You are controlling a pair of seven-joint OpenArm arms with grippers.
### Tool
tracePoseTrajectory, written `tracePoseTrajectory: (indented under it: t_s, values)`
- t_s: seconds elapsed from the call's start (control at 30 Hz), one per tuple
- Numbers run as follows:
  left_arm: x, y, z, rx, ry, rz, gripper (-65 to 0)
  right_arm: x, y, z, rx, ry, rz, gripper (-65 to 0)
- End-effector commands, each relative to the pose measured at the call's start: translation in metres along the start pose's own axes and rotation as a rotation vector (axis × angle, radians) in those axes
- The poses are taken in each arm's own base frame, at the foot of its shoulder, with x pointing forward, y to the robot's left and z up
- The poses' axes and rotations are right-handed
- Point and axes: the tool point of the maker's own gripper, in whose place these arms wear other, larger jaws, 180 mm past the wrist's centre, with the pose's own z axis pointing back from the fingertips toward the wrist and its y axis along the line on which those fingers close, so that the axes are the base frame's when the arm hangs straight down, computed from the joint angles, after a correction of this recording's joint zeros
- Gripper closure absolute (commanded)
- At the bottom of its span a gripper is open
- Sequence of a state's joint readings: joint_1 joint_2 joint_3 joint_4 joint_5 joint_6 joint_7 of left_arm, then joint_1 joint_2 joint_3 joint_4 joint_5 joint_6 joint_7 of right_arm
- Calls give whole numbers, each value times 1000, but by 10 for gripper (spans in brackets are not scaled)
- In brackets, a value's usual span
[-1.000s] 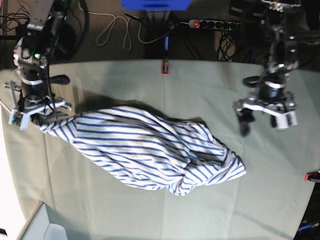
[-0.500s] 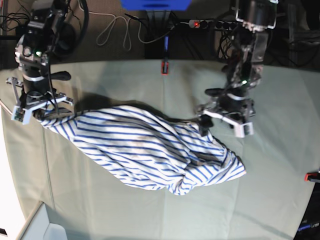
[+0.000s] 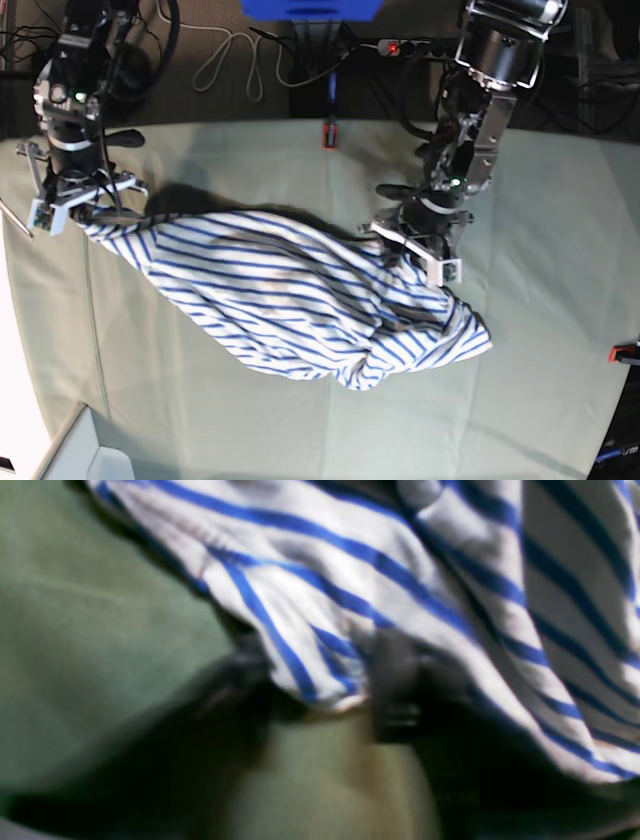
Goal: Layout the t-shirt on the table in an organized manner, then fold the t-shirt properly
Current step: 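Grasp the shirt with the left gripper and pull it outward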
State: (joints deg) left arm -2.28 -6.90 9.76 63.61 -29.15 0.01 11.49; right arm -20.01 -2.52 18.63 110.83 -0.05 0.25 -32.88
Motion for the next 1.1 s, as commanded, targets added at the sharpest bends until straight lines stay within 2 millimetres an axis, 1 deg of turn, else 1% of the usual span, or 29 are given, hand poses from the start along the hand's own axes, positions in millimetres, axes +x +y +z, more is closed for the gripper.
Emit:
tracePoseTrajectory:
  t_s: [0.0, 0.03, 0.07, 0.1, 0.17, 0.27, 0.33, 0.37, 0.4, 0.47, 0.5, 0.57, 0.6, 0.63, 0.7, 0.77, 0.8, 0.83, 0.93, 1.07]
  values:
    - [21, 0, 0, -2, -56, 1, 0, 16, -2, 1, -3, -58, 9, 0]
    - [30, 3, 3, 3, -79, 11, 0, 17, -2, 1, -3, -60, 8, 0]
    - [35, 9, 10, 12, -100, 33, -31, 17, -1, 1, -3, -61, 8, 0]
    - [36, 20, 19, 32, -117, 65, -45, 17, -1, 1, -3, -61, 8, 0]
    - [58, 48, 40, 76, -186, 98, 0, 18, -1, 0, -1, -63, 7, 0]
    - [85, 90, 73, 146, -274, 119, -5, 20, 3, 0, 8, -67, 8, 0]
    - [103, 124, 102, 204, -327, 124, 0, 13, 18, 2, 47, -50, 19, 0]
    - [111, 139, 115, 230, -350, 128, -1, 5, 28, 5, 76, -32, 29, 0]
    - [118, 155, 129, 258, -374, 134, -1, -4, 43, 10, 119, -12, 44, 0]
    - [137, 188, 158, 321, -422, 136, -1, -24, 89, 25, 249, 30, 81, 0]
    - [144, 201, 168, 349, -440, 135, -1, -31, 108, 33, 307, 43, 95, 0]
    - [160, 222, 187, 395, -479, 125, -1, -45, 149, 54, 428, 67, 122, 0]
    - [164, 234, 195, 424, -492, 127, -1, -50, 168, 66, 490, 76, 136, 0]
    - [164, 246, 201, 455, -496, 134, -1, -56, 189, 80, 561, 84, 157, 0]
    - [163, 269, 212, 511, -501, 154, -1, -69, 233, 117, 730, 91, 216, 0]
    - [164, 284, 221, 550, -501, 157, -1, -81, 267, 156, 888, 88, 282, 0]
    - [165, 290, 225, 563, -504, 159, -1, -84, 284, 176, 968, 74, 314, 0]
    - [164, 293, 226, 572, -504, 163, -1, -82, 290, 182, 999, 58, 335, 0]
    - [170, 302, 232, 590, -505, 147, -1, -76, 293, 175, 999, 50, 373, 0]
    - [174, 300, 233, 585, -513, 142, -1, -74, 293, 169, 985, 63, 392, 0]
